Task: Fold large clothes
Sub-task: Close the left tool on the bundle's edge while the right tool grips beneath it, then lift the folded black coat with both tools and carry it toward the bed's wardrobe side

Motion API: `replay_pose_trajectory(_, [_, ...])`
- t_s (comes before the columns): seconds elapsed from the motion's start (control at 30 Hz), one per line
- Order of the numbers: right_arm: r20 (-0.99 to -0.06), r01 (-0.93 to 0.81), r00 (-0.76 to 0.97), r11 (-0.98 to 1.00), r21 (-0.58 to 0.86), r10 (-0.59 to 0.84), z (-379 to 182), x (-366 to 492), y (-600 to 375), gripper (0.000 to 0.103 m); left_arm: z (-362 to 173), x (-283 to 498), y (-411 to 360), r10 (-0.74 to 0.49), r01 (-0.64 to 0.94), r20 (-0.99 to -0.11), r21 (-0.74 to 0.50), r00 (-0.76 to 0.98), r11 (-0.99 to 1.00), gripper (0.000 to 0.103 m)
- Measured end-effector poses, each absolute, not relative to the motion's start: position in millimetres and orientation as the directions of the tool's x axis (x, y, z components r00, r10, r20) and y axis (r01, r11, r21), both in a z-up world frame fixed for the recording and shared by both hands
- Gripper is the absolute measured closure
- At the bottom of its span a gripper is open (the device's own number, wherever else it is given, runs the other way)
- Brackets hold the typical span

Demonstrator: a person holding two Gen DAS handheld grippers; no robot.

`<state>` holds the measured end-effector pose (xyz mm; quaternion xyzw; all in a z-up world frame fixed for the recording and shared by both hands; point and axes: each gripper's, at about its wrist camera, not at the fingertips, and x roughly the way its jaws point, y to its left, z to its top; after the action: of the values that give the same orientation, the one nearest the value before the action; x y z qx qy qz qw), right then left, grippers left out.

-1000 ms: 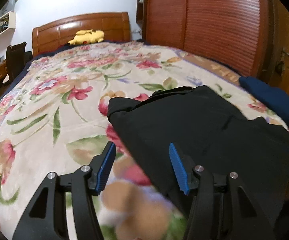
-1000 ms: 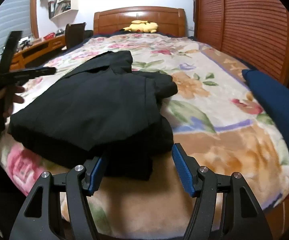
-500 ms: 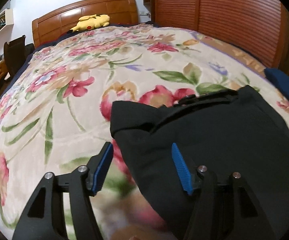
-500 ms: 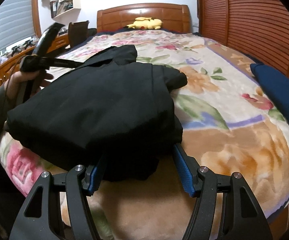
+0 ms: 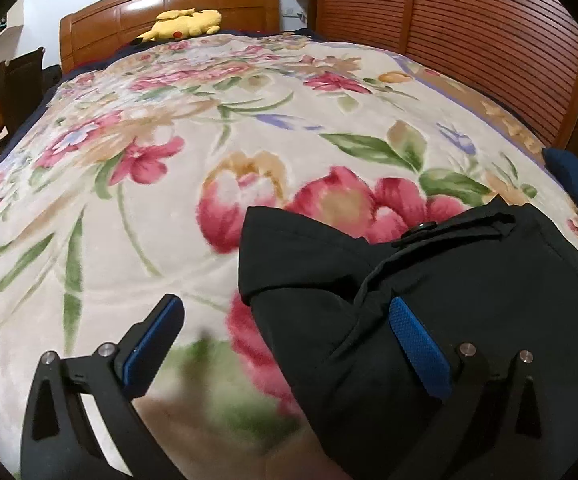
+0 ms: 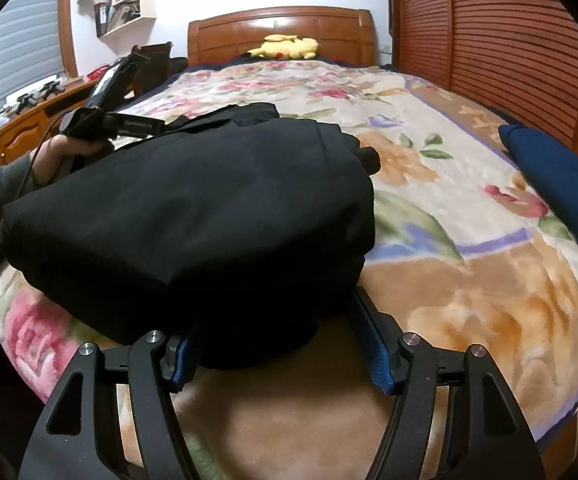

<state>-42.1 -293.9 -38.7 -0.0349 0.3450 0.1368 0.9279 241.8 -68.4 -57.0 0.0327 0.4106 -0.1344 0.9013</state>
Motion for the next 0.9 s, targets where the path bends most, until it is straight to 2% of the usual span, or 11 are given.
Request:
replay_pose_trajectory(0.23, [-0.654,-0.26,0.722,0.965,0.046,0.226,-41,-41,-291,0.033,-58,242,-69,-0.233,0.277,-0.753,-0.07,0.616,0.958,0.003])
replay_pose_trajectory(0.3, [-0.655,-0.256,0.72,0.965,0.053,0.227,-41,-41,-291,0.032,-60,245,-63,-0.314,0.3,-0.755,-0.162,0.576,0.94,0.018])
replay_pose_trajectory(0.37, [-0.66,-0.249,0.714,0.966,0.069,0.232,-42,-39,-292,0.032,-62,247,-59,-0.375,0.31,-0.754,-0.237,0.539,0.921,0.029])
replay_pose_trajectory(0.4, [-0.662,-0.248,0.711,0.966,0.077,0.236,-42,-38,-292,0.032,-62,246,-60,-0.391,0.32,-0.751,-0.249,0.532,0.914,0.037])
replay_pose_trajectory(0.43, [-0.665,-0.248,0.707,0.965,0.088,0.242,-42,-37,-293,0.032,-60,243,-63,-0.39,0.329,-0.751,-0.24,0.533,0.913,0.039])
replay_pose_trajectory(0.53, [-0.67,-0.246,0.696,0.962,0.117,0.259,-44,-34,-295,0.032,-55,238,-71,-0.371,0.34,-0.757,-0.208,0.538,0.917,0.056])
replay_pose_trajectory(0.57, [-0.67,-0.246,0.695,0.962,0.118,0.26,-44,-35,-295,0.033,-52,236,-73,-0.361,0.34,-0.759,-0.195,0.541,0.92,0.064])
replay_pose_trajectory(0.63, [-0.666,-0.266,0.688,0.954,0.138,0.288,-43,-36,-295,0.043,-45,232,-77,-0.33,0.331,-0.765,-0.162,0.553,0.93,0.073])
replay_pose_trajectory(0.7, [-0.658,-0.295,0.67,0.937,0.188,0.343,-42,-37,-298,0.064,-37,226,-77,-0.305,0.323,-0.762,-0.133,0.571,0.937,0.083])
replay_pose_trajectory(0.8, [-0.643,-0.321,0.664,0.922,0.215,0.381,-39,-40,-301,0.076,-25,217,-77,-0.275,0.318,-0.751,-0.091,0.6,0.944,0.089])
replay_pose_trajectory(0.9, [-0.613,-0.331,0.685,0.918,0.219,0.394,-30,-46,-304,0.08,-9,204,-76,-0.248,0.299,-0.719,-0.059,0.649,0.952,0.09])
